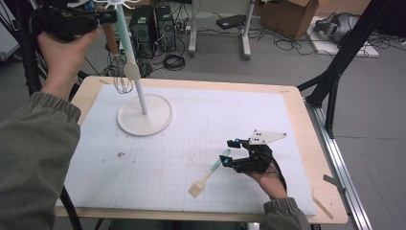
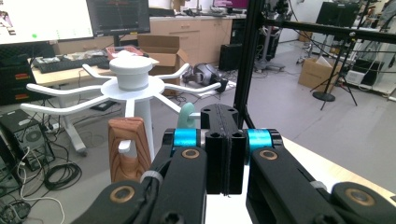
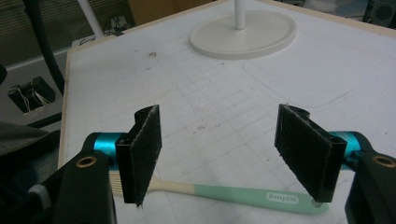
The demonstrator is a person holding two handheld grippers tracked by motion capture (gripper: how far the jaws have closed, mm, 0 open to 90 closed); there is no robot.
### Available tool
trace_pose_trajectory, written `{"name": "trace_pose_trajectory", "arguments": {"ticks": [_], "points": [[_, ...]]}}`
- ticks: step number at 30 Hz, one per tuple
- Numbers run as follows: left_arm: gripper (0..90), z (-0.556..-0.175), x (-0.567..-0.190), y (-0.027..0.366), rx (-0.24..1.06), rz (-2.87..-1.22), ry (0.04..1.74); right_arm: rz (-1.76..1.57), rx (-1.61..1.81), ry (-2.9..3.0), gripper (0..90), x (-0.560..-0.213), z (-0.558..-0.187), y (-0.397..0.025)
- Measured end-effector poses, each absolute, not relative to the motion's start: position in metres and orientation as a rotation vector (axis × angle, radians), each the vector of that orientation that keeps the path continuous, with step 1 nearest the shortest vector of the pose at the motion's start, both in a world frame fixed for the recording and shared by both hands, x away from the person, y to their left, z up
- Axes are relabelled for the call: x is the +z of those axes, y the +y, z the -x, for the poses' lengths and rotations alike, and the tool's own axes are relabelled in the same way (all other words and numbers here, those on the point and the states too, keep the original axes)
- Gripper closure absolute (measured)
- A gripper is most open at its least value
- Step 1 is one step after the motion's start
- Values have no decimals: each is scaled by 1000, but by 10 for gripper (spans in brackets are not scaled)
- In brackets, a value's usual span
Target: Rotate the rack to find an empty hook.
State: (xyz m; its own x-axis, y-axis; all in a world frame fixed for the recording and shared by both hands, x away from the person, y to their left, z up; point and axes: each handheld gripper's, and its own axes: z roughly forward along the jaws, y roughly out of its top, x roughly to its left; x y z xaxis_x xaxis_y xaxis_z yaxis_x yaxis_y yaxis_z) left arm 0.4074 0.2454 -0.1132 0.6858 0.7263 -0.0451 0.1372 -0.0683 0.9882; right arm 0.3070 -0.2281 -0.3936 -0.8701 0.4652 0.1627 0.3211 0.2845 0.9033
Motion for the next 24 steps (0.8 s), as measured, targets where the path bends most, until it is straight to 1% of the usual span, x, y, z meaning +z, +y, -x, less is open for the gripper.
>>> {"name": "trace_pose_trajectory", "arguments": {"ticks": [9,24], "points": [[895,-404,-114,260,565,-1580,721,-741,1644,2409,310,-393,-307,-228],[895,-415,-118,273,582,-1550,773,-741,1646,2411,310,-394,-307,-229]]}}
